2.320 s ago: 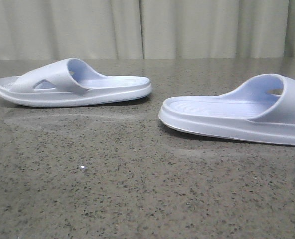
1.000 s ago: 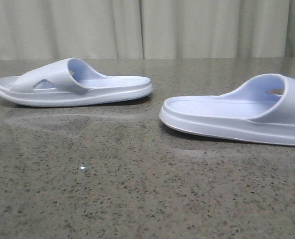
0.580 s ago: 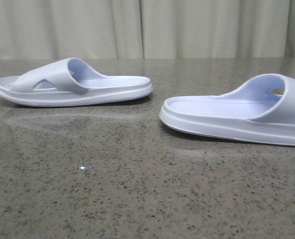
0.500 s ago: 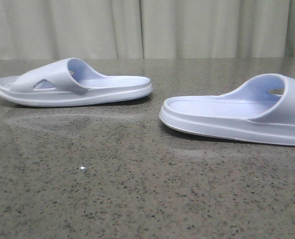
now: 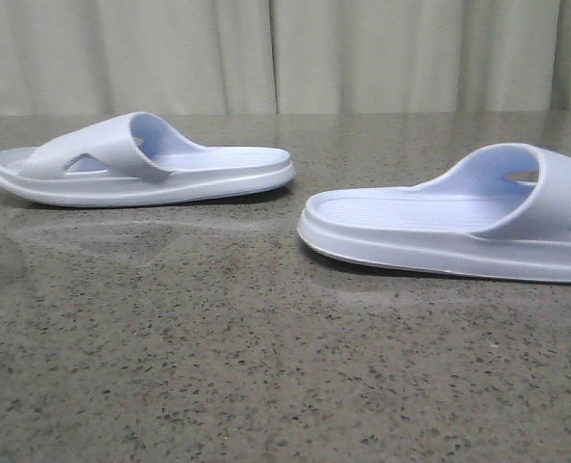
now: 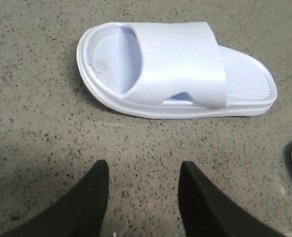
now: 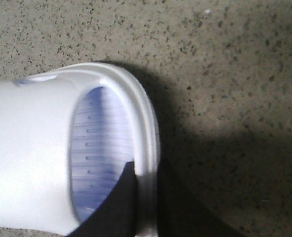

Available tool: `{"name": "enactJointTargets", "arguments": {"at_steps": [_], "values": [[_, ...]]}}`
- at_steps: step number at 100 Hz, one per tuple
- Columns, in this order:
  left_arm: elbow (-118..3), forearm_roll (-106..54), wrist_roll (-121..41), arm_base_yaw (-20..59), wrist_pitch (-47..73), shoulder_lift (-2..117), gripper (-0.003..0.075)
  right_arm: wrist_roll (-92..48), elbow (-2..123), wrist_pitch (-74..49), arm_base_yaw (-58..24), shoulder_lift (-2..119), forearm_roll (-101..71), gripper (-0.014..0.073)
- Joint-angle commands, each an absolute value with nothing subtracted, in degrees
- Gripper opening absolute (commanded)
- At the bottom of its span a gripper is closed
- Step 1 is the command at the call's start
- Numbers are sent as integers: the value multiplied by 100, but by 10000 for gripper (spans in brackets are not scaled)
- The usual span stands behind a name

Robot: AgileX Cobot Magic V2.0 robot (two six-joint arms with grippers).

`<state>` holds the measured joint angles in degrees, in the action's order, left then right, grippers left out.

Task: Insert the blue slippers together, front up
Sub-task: 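Grasp each slipper's heel rim, left and right grippers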

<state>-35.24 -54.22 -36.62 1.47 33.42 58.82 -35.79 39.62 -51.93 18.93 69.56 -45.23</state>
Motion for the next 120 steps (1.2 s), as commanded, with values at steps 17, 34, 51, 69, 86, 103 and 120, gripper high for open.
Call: {"name": "enactJointTargets", "arguments": {"at_steps": [17,34,51,69,86,103,120], "values": [[-4595,-6069,-3675,46,3672,6891,289,-3681,4123,-5156,1910,6880,-4676,-107],[-5083,-6960,-4211,-734,4644,7626,289,-3681,4123,-5144,1910,6880,-4700,-107],[-5287,-7411,-4655,-1308,5499,8198,289,-3704,4123,-5090,1910,6880,-4775,-107],[-5431,-7406,-4819,-1299,5471,8509,289,-3746,4123,-5062,1910,6880,-4800,-107],[-5613,-7395,-4860,-1299,5527,8808,289,-3758,4123,-4995,1910,6880,-4800,-107],[-5764,-7408,-4928,-1245,5640,9135,289,-3785,4123,-4982,1910,6880,-4800,-107],[-5959,-7398,-4928,-903,5673,9459,289,-3795,4123,-4970,1910,6880,-4804,-107]]}}
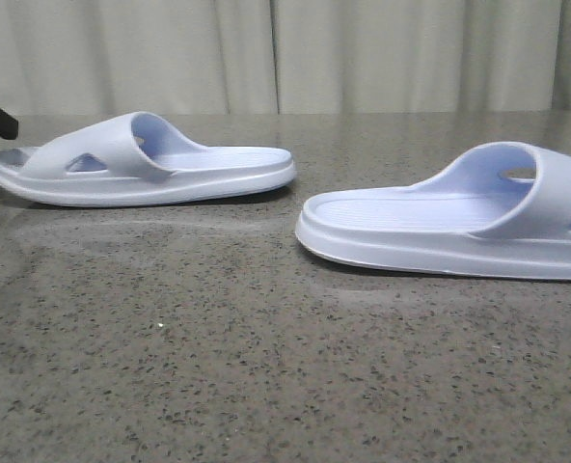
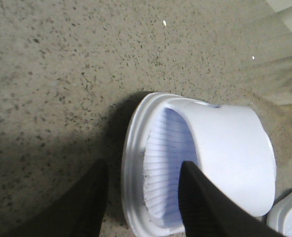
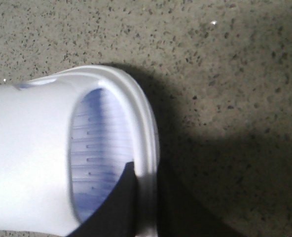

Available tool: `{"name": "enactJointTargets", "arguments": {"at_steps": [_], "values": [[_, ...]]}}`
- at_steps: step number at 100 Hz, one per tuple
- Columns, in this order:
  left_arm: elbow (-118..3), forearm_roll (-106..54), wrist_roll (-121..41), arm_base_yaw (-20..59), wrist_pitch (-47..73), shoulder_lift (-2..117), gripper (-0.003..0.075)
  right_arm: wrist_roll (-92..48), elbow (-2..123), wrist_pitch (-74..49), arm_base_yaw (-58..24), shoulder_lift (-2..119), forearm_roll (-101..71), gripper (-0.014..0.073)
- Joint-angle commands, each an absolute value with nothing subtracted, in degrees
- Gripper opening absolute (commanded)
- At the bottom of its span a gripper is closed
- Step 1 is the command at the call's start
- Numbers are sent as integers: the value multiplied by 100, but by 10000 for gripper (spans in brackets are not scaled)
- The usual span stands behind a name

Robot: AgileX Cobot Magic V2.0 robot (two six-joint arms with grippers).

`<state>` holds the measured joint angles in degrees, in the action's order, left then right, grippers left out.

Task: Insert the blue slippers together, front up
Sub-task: 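Grasp each slipper's heel rim, left and right grippers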

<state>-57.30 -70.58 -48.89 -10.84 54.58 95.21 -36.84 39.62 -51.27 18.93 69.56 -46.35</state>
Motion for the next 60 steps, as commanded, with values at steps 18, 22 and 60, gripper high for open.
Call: {"name": "enactJointTargets", "arguments": {"at_steps": [18,22,60], "values": [[-6042,-7428,-4928,-732,5583,9703,289,-3797,4123,-4970,1910,6880,-4804,-107],[-6046,-7428,-4928,-732,5583,9720,287,-3797,4123,-4970,1910,6880,-4804,-107],[-6046,-7385,-5059,-742,5690,9603,15,-3807,4128,-4929,1910,6880,-4913,-107]]}}
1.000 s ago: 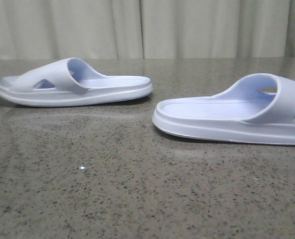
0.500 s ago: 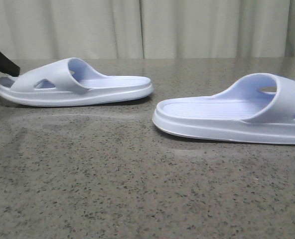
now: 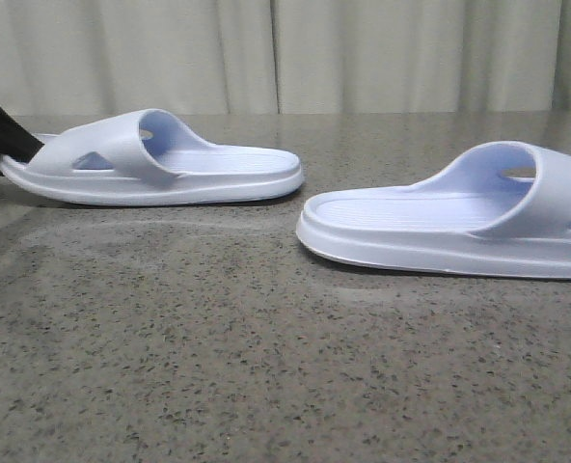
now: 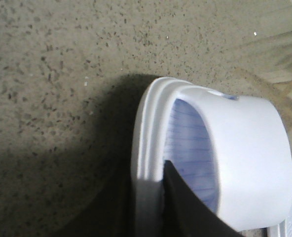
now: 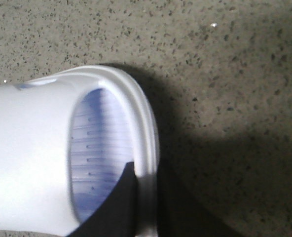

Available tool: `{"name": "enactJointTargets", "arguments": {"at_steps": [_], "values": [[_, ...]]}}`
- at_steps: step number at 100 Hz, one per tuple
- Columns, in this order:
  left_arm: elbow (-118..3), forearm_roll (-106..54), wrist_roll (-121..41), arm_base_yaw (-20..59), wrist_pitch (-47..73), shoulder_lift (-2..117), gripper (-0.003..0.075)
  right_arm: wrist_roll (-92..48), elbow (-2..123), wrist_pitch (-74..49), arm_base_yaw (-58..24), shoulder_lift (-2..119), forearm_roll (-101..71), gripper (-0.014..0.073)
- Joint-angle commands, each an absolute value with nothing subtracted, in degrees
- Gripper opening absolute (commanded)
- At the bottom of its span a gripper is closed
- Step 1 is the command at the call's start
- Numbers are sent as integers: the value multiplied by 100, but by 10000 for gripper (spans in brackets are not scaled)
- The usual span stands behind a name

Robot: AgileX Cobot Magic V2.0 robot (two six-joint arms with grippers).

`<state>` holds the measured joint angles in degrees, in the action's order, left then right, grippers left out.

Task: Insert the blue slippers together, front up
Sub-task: 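Grasp each slipper's heel rim, left and right grippers, then lift both slippers and swing them toward each other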

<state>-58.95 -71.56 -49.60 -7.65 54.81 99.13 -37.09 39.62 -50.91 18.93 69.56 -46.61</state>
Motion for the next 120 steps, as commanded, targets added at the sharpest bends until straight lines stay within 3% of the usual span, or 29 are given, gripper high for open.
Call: {"name": "enactJointTargets", "arguments": {"at_steps": [1,26,62,120], "values": [[-6046,-7380,-5069,-742,5690,9594,15,-3807,4128,-4929,1910,6880,-4926,-107],[-6046,-7159,-5068,-884,5998,9292,15,-4058,4558,-5116,1910,6703,-5666,-107],[-6046,-7627,-5096,-1775,7262,9049,15,-4371,5100,-5495,1910,6376,-6714,-107],[-6046,-8480,-5169,-812,7262,9034,15,-5148,5100,-5806,1753,7142,-7842,-106]]}}
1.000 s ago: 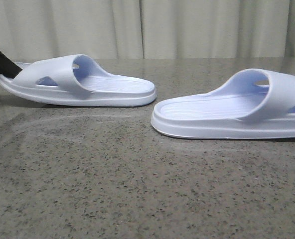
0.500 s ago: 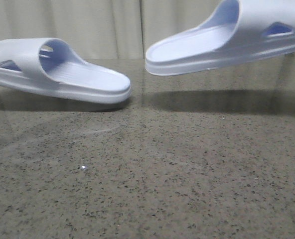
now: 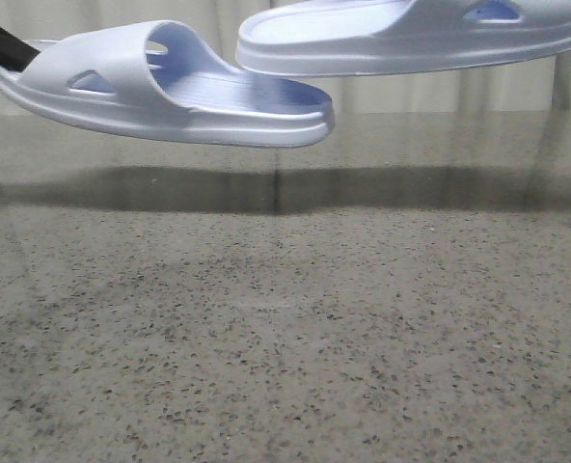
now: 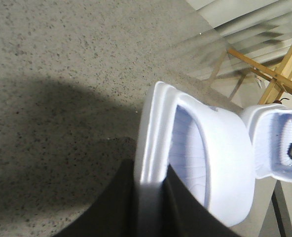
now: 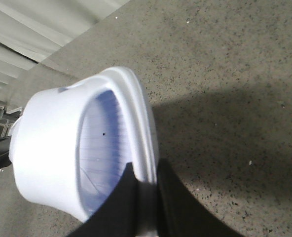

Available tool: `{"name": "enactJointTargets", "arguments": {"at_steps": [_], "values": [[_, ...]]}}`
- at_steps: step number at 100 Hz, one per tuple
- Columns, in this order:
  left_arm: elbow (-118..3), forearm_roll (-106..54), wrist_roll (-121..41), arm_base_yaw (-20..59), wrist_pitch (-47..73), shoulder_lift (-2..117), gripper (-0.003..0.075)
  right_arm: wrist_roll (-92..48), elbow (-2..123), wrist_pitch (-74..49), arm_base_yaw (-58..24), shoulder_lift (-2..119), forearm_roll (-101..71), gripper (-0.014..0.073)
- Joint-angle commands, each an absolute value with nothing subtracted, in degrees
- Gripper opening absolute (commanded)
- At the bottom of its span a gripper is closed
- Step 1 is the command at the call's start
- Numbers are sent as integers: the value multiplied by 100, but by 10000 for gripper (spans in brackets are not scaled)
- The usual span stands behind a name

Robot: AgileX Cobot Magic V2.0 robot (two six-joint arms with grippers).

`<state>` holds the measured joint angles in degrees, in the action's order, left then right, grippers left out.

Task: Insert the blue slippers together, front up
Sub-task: 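Lift both slippers and swing them toward each other, then slide the right gripper's slipper into the left gripper's slipper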

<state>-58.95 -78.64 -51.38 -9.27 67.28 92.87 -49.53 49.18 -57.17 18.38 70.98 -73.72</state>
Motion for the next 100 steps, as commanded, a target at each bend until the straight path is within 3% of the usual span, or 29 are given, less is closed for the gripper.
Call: {"name": "enactJointTargets", "arguments": {"at_steps": [1,50,100], "values": [[-6046,-8497,-5169,-813,7262,9034,16,-5162,5100,-5806,1730,7156,-7843,-106],[-6046,-8963,-5169,-500,7262,9034,16,-6233,5100,-5430,733,8167,-8943,-106],[-6046,-8964,-5169,-437,7262,9034,16,-6779,5498,-5815,26,9026,-9351,-106]]}}
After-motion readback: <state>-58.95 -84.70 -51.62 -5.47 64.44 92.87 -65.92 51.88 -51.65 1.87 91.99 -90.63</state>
